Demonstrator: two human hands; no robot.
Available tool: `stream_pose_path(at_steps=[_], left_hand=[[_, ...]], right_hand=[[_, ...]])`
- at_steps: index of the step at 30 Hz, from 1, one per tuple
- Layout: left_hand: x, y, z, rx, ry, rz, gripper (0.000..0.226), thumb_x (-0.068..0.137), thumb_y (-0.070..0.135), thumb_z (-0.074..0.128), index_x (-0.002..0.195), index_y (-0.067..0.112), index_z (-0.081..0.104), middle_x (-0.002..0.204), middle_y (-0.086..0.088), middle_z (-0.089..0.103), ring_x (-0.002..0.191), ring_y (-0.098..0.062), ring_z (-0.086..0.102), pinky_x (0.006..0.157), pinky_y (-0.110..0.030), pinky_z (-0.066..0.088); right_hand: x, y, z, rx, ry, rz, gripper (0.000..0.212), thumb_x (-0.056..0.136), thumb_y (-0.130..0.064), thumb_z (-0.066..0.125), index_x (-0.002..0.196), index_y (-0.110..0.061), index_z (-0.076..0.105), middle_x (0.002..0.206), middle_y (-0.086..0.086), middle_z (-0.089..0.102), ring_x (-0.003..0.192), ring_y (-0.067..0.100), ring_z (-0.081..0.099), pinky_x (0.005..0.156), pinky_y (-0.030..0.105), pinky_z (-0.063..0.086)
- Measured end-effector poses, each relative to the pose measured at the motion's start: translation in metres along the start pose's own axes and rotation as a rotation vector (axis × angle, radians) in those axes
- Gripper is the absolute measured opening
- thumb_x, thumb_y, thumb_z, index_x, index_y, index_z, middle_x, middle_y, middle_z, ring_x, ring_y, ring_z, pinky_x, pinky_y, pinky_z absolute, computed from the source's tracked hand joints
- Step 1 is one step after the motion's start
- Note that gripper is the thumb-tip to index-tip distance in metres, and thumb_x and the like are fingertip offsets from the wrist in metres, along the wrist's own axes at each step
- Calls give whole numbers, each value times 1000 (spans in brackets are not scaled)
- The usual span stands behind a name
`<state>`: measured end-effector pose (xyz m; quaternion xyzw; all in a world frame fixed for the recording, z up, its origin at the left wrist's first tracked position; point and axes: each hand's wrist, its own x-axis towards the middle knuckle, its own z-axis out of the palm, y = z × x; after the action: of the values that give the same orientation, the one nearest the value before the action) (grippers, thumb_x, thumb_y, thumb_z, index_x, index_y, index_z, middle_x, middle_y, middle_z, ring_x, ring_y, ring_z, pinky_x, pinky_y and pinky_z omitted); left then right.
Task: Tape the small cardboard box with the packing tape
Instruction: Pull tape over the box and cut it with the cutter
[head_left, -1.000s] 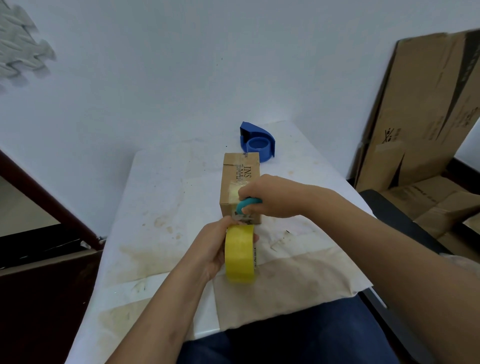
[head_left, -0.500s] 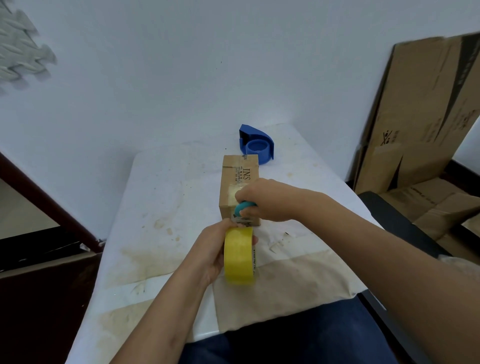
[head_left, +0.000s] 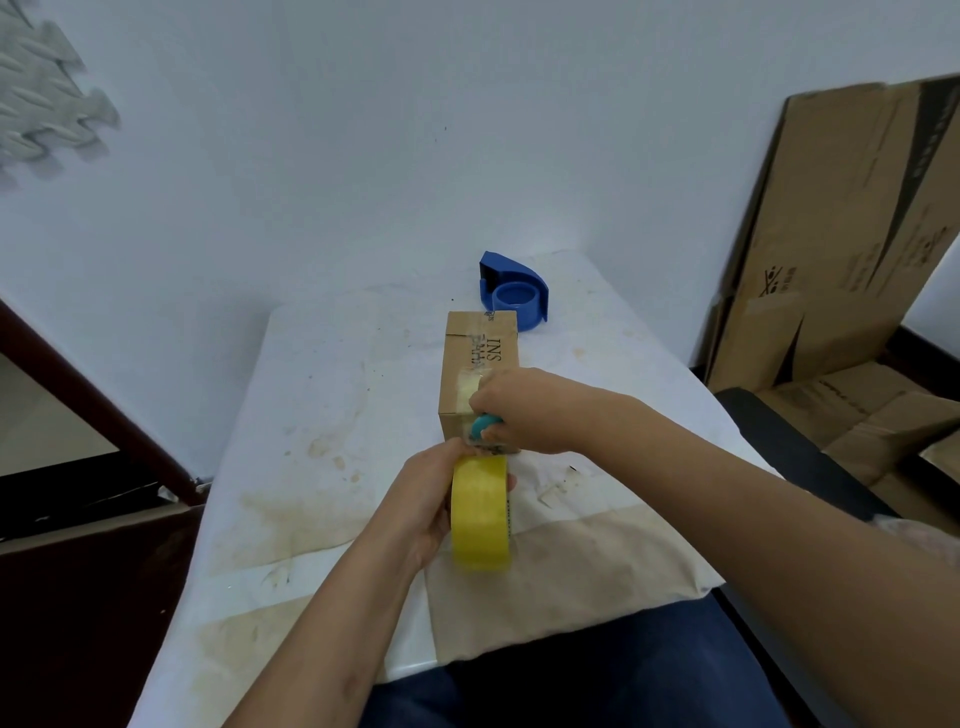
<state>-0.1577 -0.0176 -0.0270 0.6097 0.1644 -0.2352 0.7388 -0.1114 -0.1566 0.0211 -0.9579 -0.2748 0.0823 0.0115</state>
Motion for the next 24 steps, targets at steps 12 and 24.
stream_pose_path(at_steps=[12, 24], left_hand=[[-1, 1, -1, 22, -7, -2, 22, 92, 19, 59, 103, 6, 74, 82, -18, 77, 68, -26, 74, 80, -43, 58], [-5, 8, -3, 17, -62, -71, 22, 90, 12, 58, 106, 2, 70, 76, -17, 77, 60, -23, 73, 67, -34, 59]], right_hand=[[11, -3, -7, -104, -76, 20, 20, 92, -20, 53, 105, -9, 63, 103, 9, 61, 99, 24, 58, 73, 29, 46], [6, 5, -14, -86, -186, 80, 21, 88, -14, 51, 102, -5, 65, 100, 10, 60, 84, 20, 52, 59, 23, 39]])
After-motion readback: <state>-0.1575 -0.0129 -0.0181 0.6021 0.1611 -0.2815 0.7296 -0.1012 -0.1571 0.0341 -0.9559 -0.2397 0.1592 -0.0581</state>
